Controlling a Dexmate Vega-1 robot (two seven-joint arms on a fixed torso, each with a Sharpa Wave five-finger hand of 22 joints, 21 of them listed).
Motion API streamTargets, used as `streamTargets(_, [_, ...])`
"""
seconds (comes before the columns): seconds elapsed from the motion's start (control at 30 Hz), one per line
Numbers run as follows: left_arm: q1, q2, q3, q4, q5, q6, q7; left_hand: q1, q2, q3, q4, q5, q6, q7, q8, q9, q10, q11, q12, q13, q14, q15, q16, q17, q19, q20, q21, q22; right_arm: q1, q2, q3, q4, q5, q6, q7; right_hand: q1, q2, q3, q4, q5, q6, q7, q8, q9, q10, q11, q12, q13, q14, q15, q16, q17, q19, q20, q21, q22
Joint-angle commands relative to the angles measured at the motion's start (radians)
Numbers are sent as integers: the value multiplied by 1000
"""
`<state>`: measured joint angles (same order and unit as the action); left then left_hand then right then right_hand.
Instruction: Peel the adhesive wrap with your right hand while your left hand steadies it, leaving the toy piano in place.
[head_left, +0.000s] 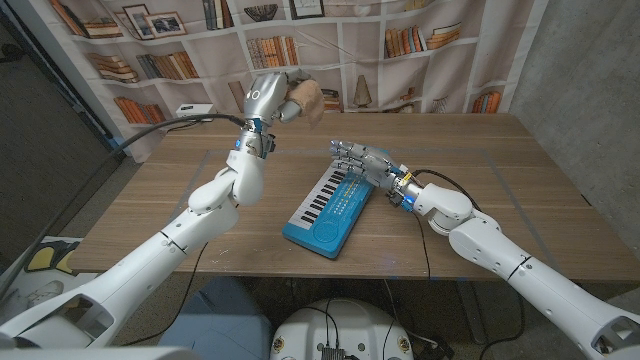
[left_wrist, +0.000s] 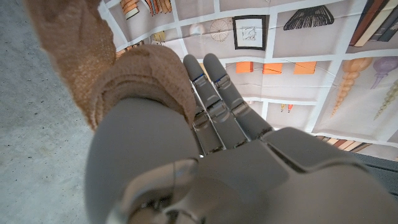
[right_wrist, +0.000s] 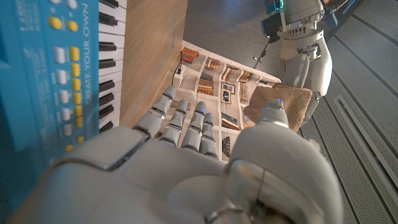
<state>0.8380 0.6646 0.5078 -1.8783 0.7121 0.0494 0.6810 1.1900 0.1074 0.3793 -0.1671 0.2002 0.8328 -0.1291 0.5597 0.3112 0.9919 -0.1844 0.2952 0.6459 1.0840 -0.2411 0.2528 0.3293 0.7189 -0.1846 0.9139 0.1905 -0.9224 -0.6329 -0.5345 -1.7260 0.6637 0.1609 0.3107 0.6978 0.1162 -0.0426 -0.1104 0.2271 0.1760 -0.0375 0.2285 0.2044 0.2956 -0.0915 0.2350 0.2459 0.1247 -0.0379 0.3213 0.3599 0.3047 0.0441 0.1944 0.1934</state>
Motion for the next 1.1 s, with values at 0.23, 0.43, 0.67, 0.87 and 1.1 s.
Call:
streamTargets(0.23, [6, -2, 12, 11, 9, 4, 21, 10, 2, -4, 2, 5, 32, -29, 5, 1, 25, -18, 0, 3, 7, 1, -2, 3, -10, -1, 11, 0, 86, 76, -43, 168, 138, -15, 230, 3, 5, 1, -3, -4, 7, -69, -1, 3, 12, -69, -6, -7, -52, -108, -16, 11, -65, -27, -6, 10])
streamTargets(0.43, [6, 0, 13, 11, 11, 3, 24, 10, 2, -4, 3, 5, 33, -28, 5, 0, 23, -18, -3, 2, 6, 0, -3, 4, -13, -1, 15, 0, 116, 113, -52, 240, 181, -24, 322, 0, -9, -5, -5, -5, -9, -79, -8, 4, -8, -78, -17, -10, -80, -105, -28, 10, -89, -21, -5, 11])
streamTargets(0.67, [4, 3, 16, 9, 21, 2, 26, 11, 2, -5, 3, 5, 34, -30, 5, -2, 23, -18, -3, 2, 7, 1, -2, 4, -14, -1, 18, -1, 131, 152, -48, 308, 229, -35, 403, 5, -19, -9, -10, -3, -16, -86, -11, 5, -14, -92, -21, -12, -99, -106, -36, 9, -106, -38, -3, 11])
streamTargets(0.87, [0, 10, 19, 7, 47, 8, 35, 11, 2, -6, 4, 4, 35, -31, 4, -3, 21, -17, -5, 2, 6, 1, -3, 4, -16, -1, 22, -1, 131, 164, -43, 316, 240, -46, 421, 6, -19, -9, -11, -1, -16, -86, -11, 5, -10, -96, -20, -13, -104, -109, -38, 9, -108, -42, -1, 11])
streamTargets(1.1, [6, 16, 21, 4, 64, 13, 44, 12, 2, -7, 4, 4, 33, -32, 3, -5, 25, -18, -4, 4, 5, 1, -3, 4, -17, 0, 25, -1, 132, 175, -40, 321, 246, -57, 430, 11, -19, -8, -13, 1, -11, -89, -9, 5, -7, -100, -19, -14, -102, -113, -37, 8, -108, -44, 3, 12])
